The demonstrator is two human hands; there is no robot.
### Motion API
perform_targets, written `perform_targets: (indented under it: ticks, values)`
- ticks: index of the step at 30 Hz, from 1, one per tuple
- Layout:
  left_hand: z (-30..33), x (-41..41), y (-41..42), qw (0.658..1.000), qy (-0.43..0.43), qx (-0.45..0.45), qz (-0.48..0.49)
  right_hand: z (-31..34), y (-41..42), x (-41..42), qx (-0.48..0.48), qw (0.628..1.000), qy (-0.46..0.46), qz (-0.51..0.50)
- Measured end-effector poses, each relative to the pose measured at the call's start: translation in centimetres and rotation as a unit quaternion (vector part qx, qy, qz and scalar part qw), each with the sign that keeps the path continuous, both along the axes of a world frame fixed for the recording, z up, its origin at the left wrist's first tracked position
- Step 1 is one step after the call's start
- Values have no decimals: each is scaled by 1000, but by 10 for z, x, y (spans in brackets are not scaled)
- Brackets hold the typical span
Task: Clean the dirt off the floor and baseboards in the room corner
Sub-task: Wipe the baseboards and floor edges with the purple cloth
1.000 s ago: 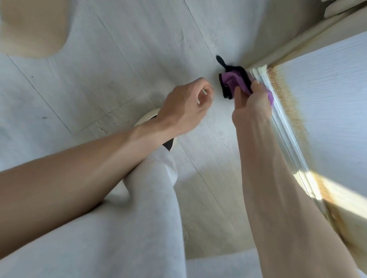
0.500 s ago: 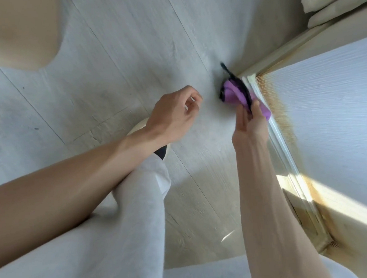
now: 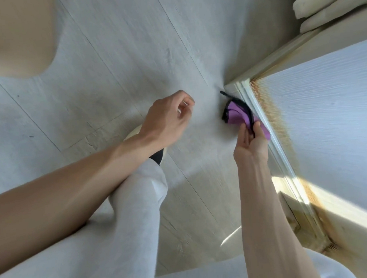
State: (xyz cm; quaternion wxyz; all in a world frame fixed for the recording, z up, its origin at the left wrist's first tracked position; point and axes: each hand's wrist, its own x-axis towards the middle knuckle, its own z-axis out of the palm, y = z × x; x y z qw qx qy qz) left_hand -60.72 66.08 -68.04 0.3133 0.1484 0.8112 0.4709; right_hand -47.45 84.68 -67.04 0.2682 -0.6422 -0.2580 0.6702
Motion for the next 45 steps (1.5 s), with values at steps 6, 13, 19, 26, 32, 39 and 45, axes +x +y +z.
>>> perform_targets:
  ticks: [6, 13, 19, 26, 32, 39, 45]
  values:
    - [3, 1, 0, 1000, 1, -2, -14, 6, 5, -83, -87, 994, 46, -37]
    - [2, -1, 1, 1000, -5, -4, 0, 10, -27, -36, -64, 992, 83, 71]
    - [5, 0, 5, 1000, -12, 8, -15, 17, -20, 32, -18, 998, 3, -65]
    - [5, 0, 0, 1000, -27, 1, -13, 8, -17, 21, -56, 986, 24, -154]
    - [2, -2, -3, 1000, -22, -12, -8, -6, -13, -19, -70, 986, 27, -151]
    - [1, -1, -3, 1000, 3, -16, -20, -17, -31, -120, -109, 988, 68, -89]
    - [1, -2, 1, 1000, -10, -22, -12, -3, -23, -59, -88, 986, 76, -123]
